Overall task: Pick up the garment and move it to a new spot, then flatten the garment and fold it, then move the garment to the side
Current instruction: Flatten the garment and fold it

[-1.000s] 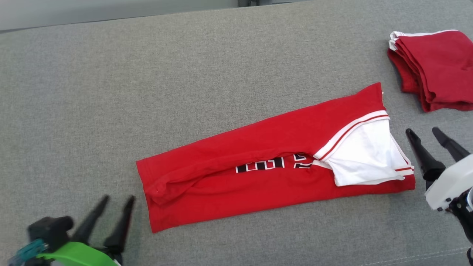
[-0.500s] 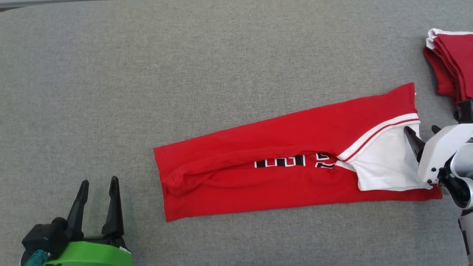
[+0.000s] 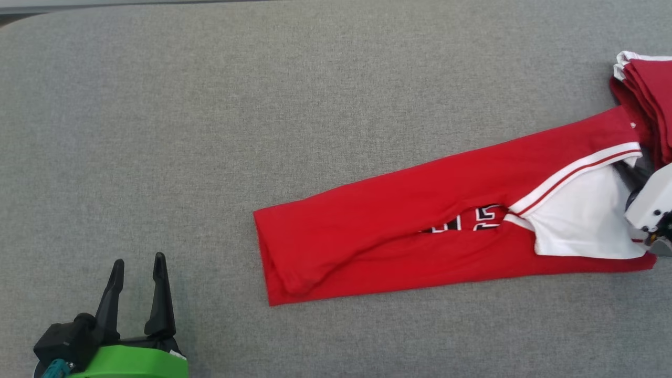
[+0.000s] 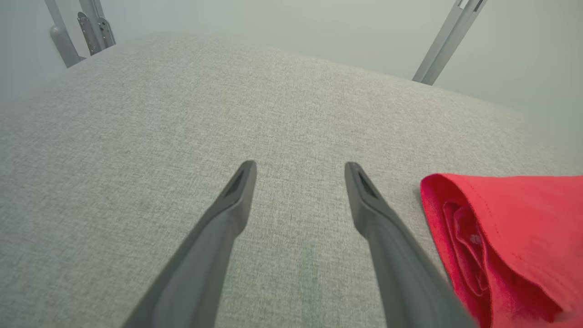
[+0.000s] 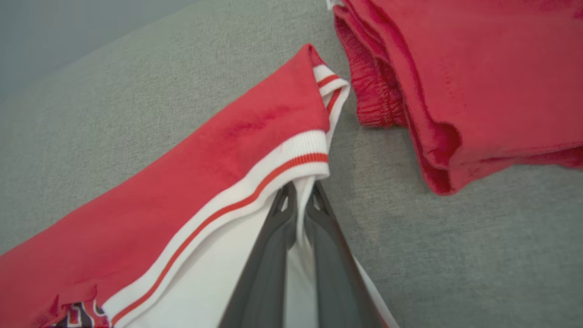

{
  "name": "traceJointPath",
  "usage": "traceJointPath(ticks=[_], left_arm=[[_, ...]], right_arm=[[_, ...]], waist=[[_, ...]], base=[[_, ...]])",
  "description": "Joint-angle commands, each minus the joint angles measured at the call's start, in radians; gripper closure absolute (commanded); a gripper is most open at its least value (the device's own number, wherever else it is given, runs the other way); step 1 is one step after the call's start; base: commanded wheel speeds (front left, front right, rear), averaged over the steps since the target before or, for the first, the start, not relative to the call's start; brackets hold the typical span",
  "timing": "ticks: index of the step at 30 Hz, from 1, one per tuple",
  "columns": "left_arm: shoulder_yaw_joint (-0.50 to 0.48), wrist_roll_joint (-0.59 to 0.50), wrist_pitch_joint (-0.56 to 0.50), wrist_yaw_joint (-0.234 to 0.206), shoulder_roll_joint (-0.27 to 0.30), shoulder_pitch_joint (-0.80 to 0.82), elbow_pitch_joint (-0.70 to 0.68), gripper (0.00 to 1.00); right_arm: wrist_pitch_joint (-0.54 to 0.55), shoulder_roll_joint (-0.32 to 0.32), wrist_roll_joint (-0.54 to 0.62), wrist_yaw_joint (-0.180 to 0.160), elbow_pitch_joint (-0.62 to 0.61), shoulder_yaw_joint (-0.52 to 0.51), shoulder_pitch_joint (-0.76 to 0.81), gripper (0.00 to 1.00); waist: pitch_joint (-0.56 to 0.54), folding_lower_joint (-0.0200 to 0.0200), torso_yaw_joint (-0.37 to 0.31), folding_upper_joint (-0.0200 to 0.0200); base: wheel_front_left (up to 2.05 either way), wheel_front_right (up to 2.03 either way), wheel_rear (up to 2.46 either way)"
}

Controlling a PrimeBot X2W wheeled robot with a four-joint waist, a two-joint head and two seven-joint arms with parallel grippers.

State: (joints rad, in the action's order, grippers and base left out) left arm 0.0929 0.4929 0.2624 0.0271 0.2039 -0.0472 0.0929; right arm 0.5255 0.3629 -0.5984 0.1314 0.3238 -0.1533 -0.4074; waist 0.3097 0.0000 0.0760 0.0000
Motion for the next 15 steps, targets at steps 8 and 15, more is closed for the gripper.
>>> traceJointPath(ticks=[8,15], left_arm=[[-0.047,-0.051,0.003,0.044,-0.072,-0.053,0.04,0.0],[-0.065,-0.078,0.003,0.065,-0.112,-0.078,0.052,0.0]], right_arm=[[0.117,0.134,-0.017,-0.001,-0.111,-0.106,0.019,1.0],[0.244,0.058,-0.03,-0.001,-0.368,0.02,0.086,1.0]], waist=[[-0.143,0.0,-0.023,0.0],[-0.159,0.0,-0.035,0.0]], base=[[0.0,0.0,0.0],[0.0,0.0,0.0]])
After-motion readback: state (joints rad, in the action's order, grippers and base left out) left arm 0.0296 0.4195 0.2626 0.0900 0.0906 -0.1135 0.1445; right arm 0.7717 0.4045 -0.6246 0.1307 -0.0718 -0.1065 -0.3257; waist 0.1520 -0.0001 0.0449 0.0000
